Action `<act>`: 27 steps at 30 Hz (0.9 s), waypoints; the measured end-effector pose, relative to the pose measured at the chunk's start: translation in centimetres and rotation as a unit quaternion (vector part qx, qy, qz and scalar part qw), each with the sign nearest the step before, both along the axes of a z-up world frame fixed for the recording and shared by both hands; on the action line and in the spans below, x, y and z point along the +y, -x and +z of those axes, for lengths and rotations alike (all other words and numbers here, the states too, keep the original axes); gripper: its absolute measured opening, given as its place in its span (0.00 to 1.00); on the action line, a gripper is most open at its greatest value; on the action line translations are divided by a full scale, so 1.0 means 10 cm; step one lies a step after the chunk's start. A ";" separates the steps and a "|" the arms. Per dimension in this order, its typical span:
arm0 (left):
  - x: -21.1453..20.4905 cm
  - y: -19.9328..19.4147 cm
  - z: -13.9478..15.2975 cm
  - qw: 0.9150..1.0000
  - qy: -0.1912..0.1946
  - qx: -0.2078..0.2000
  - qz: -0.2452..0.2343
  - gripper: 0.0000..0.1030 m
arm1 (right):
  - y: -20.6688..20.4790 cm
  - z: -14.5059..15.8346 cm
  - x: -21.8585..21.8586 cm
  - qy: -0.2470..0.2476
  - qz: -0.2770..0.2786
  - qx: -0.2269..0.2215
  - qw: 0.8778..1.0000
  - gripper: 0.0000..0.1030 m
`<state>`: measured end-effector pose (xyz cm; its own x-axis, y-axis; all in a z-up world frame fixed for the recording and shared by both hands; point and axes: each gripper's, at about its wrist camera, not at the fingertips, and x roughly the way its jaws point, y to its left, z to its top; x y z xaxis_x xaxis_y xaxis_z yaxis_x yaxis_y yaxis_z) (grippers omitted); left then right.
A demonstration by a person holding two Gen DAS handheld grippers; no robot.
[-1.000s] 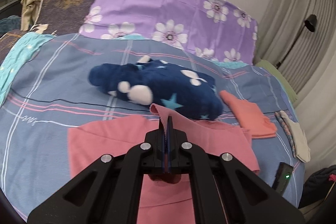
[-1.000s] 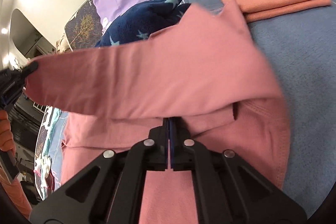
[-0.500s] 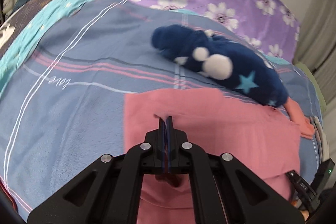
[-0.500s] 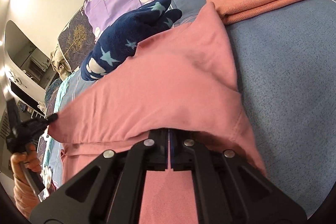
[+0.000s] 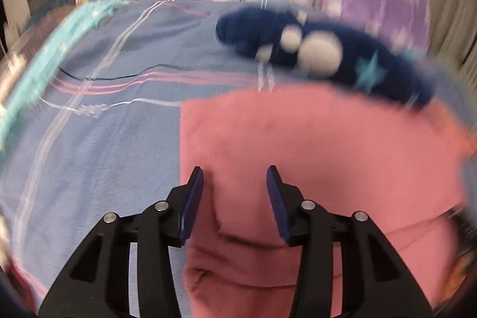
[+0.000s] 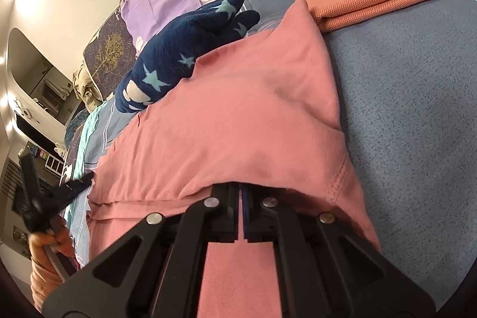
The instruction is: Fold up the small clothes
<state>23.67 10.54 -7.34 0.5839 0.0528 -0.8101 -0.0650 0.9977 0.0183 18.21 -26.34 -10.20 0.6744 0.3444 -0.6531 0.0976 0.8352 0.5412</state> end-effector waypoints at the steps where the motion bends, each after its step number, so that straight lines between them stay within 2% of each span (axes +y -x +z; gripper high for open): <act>1: -0.04 0.02 -0.05 1.000 -0.014 -0.002 -0.006 0.35 | 0.00 0.00 0.00 0.000 0.000 0.000 1.000 0.01; 2: -0.08 0.07 -0.05 1.000 -0.010 -0.016 -0.021 0.08 | 0.00 0.00 0.00 0.001 0.000 0.000 1.000 0.01; 3: -0.12 0.09 -0.02 0.999 -0.021 -0.018 -0.025 0.03 | 0.00 0.00 0.00 0.000 0.000 0.000 1.000 0.01; 9: -0.08 0.15 0.12 0.997 -0.065 -0.039 0.000 0.03 | 0.01 0.01 0.01 0.000 -0.002 0.000 1.000 0.01; 11: -0.03 0.18 0.11 0.995 -0.082 -0.049 0.023 0.03 | 0.01 0.01 0.00 -0.001 -0.002 0.000 1.000 0.01; 13: -0.02 0.24 0.15 0.995 -0.076 -0.062 0.032 0.18 | 0.00 0.01 0.01 -0.001 0.001 0.001 1.000 0.01; 14: 0.00 0.26 0.18 0.995 -0.067 -0.070 0.035 0.30 | 0.00 0.01 0.01 -0.002 0.001 0.001 1.000 0.01; 16: -0.03 0.35 0.28 0.994 -0.042 -0.098 0.036 0.30 | 0.00 0.01 0.01 0.002 0.005 0.002 1.000 0.01; 19: -0.21 0.39 0.36 0.993 0.020 -0.118 -0.018 0.30 | 0.01 0.05 0.06 0.021 0.017 0.005 1.000 0.03; 21: -0.34 0.32 0.25 0.993 0.033 -0.101 -0.045 0.30 | 0.01 0.13 0.17 0.055 0.055 0.005 0.997 0.15; 23: -0.45 0.17 -0.08 0.997 0.022 -0.051 -0.052 0.31 | 0.06 0.25 0.24 0.077 0.091 0.002 0.993 0.43; 24: -0.45 0.13 -0.16 0.997 0.022 -0.045 -0.051 0.33 | 0.13 0.36 0.26 0.079 0.106 -0.010 0.991 0.45; 25: -0.43 0.15 -0.12 0.997 0.032 -0.050 -0.053 0.36 | 0.20 0.50 0.23 0.074 0.118 -0.030 0.990 0.45; 27: -0.35 0.15 -0.11 0.995 0.069 -0.051 -0.059 0.44 | 0.25 0.76 0.14 0.076 0.120 -0.059 0.988 0.45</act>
<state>22.17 7.02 -8.44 0.6583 -0.1283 -0.7418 0.0578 0.9911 -0.1201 15.75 -24.97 -2.58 0.6598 0.4076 -0.6313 -0.1684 0.8989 0.4044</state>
